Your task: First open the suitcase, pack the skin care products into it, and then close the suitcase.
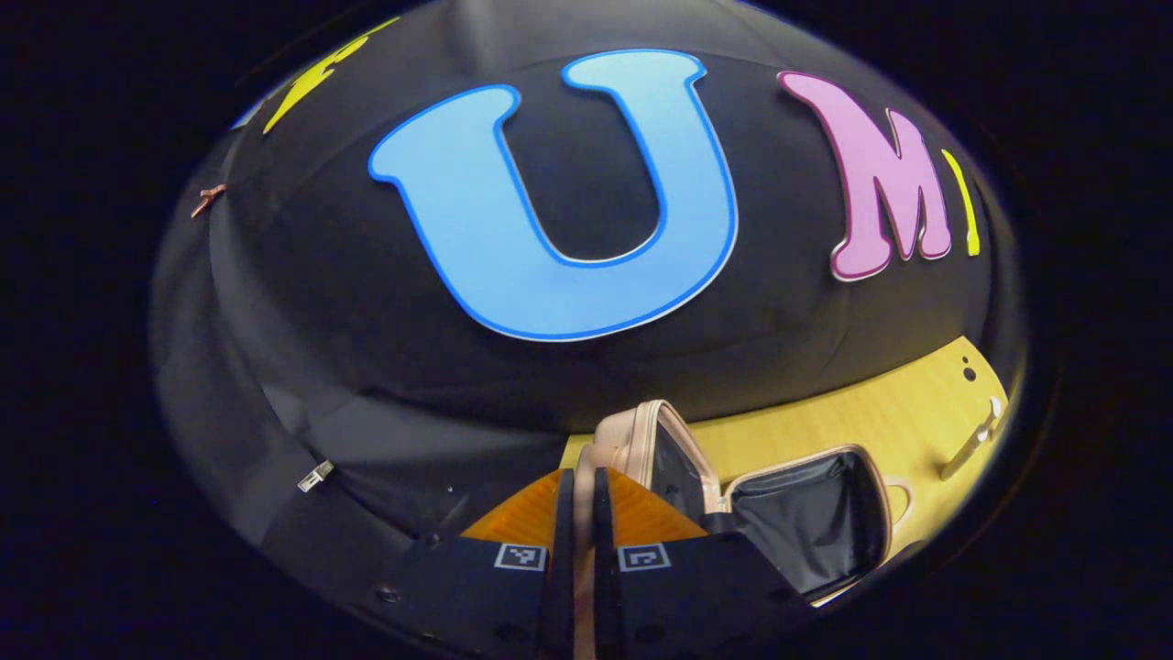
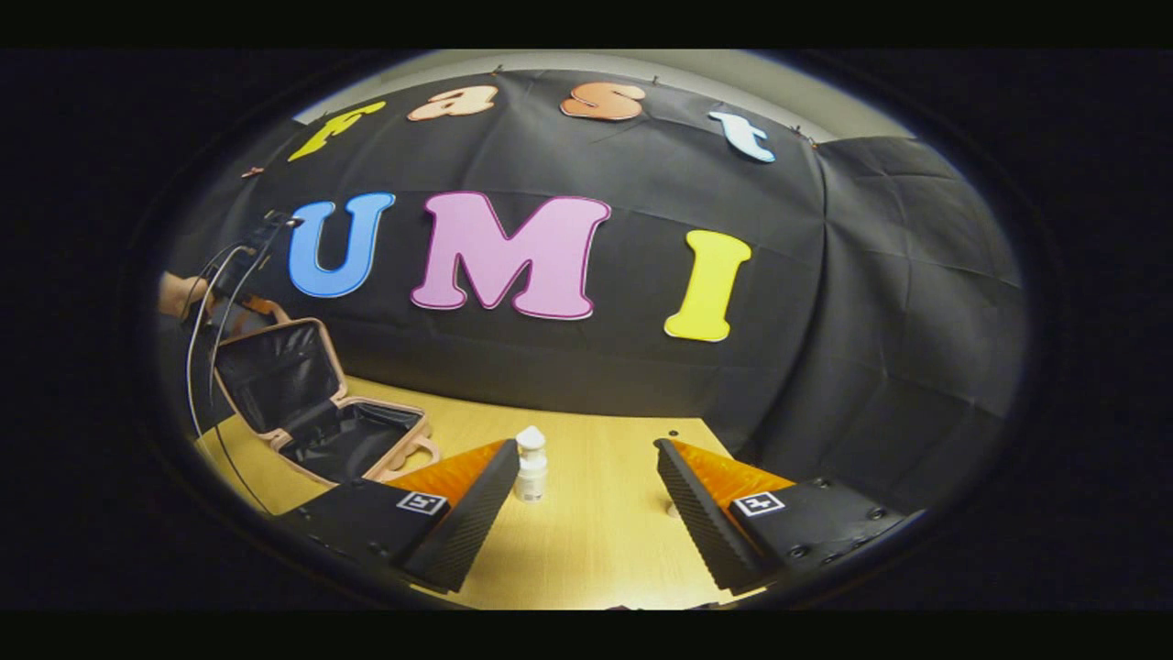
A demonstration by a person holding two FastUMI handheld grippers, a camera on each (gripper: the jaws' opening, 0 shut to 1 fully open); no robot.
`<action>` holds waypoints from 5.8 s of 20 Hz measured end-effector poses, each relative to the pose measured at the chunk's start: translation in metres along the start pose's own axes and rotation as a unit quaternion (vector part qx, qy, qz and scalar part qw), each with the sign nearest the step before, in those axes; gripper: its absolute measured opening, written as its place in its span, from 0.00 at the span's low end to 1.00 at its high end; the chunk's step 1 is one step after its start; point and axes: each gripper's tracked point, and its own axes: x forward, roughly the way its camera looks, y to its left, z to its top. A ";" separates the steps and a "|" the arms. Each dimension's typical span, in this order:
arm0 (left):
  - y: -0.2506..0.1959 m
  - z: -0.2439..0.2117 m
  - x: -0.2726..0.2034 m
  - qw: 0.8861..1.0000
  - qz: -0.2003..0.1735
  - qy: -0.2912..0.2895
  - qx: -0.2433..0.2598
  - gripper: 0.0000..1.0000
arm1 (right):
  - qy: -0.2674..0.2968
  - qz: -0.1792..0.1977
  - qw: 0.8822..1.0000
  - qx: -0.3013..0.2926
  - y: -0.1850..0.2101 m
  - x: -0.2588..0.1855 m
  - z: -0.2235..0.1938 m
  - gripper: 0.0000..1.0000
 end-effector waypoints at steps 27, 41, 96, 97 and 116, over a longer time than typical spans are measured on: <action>-0.098 -0.020 -0.027 0.992 -0.064 -0.097 -0.047 0.97 | 0.045 -0.044 0.998 0.012 -0.022 -0.015 -0.049 0.97; -0.500 -0.004 -0.127 0.943 -0.280 -0.162 -0.078 0.98 | 0.082 -0.009 0.996 0.028 -0.109 0.073 -0.126 0.97; -0.515 -0.097 -0.151 0.944 -0.279 -0.078 -0.160 0.63 | 0.078 0.034 0.996 0.039 -0.076 0.176 -0.164 0.39; -0.502 -0.094 -0.152 0.944 -0.275 -0.081 -0.164 0.63 | 0.072 0.044 0.996 0.038 -0.064 0.170 -0.151 0.35; -0.303 -0.200 0.002 0.946 -0.227 0.200 -0.119 0.63 | 0.058 0.253 0.965 0.040 0.224 0.103 -0.050 0.39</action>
